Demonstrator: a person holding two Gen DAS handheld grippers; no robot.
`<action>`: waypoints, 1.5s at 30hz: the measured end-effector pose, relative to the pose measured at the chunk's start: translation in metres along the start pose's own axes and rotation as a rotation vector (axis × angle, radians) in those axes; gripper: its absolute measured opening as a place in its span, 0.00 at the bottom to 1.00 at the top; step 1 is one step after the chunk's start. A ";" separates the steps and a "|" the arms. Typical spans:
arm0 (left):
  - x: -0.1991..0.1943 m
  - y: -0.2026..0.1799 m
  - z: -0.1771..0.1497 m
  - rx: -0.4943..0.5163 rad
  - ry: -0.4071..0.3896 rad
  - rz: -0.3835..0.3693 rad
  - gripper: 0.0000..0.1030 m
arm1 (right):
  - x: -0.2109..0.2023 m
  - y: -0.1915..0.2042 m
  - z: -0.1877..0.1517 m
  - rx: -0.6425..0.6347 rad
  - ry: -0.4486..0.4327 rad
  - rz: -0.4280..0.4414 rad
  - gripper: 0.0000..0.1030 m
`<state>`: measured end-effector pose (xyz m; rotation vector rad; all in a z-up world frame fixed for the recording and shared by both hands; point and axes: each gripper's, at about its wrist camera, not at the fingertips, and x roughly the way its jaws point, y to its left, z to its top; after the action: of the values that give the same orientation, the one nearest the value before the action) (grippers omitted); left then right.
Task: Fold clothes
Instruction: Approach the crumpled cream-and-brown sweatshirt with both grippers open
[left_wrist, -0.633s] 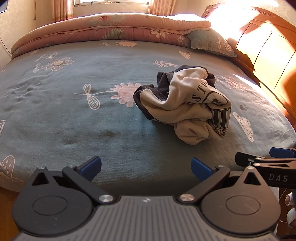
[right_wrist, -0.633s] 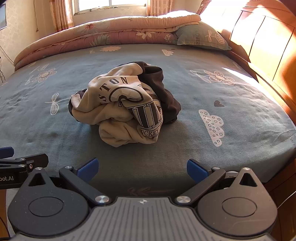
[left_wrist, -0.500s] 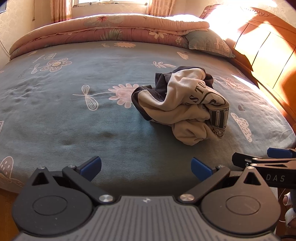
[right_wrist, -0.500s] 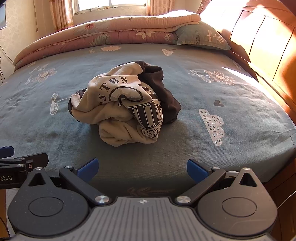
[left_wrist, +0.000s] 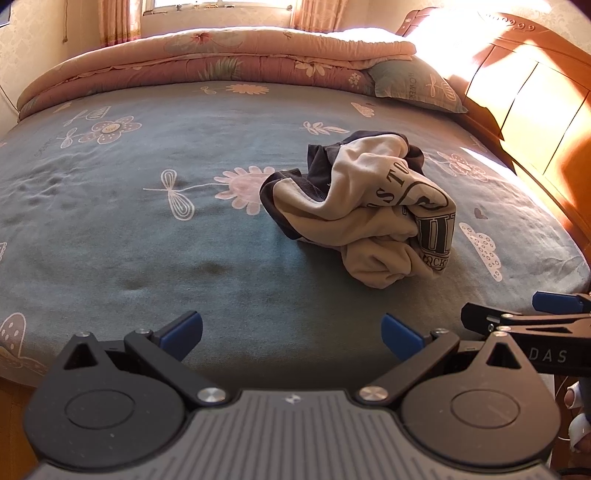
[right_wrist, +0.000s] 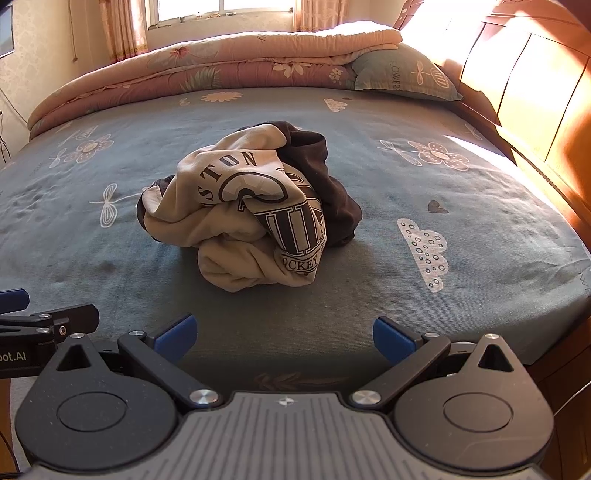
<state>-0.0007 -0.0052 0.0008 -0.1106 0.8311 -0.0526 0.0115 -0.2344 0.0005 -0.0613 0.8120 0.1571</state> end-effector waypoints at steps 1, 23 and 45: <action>0.000 -0.001 0.000 0.002 0.000 0.001 1.00 | 0.000 0.000 0.000 0.000 0.000 0.000 1.00; 0.000 -0.003 0.004 0.005 0.003 0.001 1.00 | -0.004 -0.002 0.003 0.005 -0.008 0.005 1.00; -0.003 -0.001 0.013 -0.028 -0.032 -0.052 1.00 | -0.004 -0.009 0.013 0.021 -0.026 0.040 1.00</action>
<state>0.0070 -0.0047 0.0124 -0.1585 0.7970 -0.0879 0.0197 -0.2427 0.0128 -0.0233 0.7889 0.1864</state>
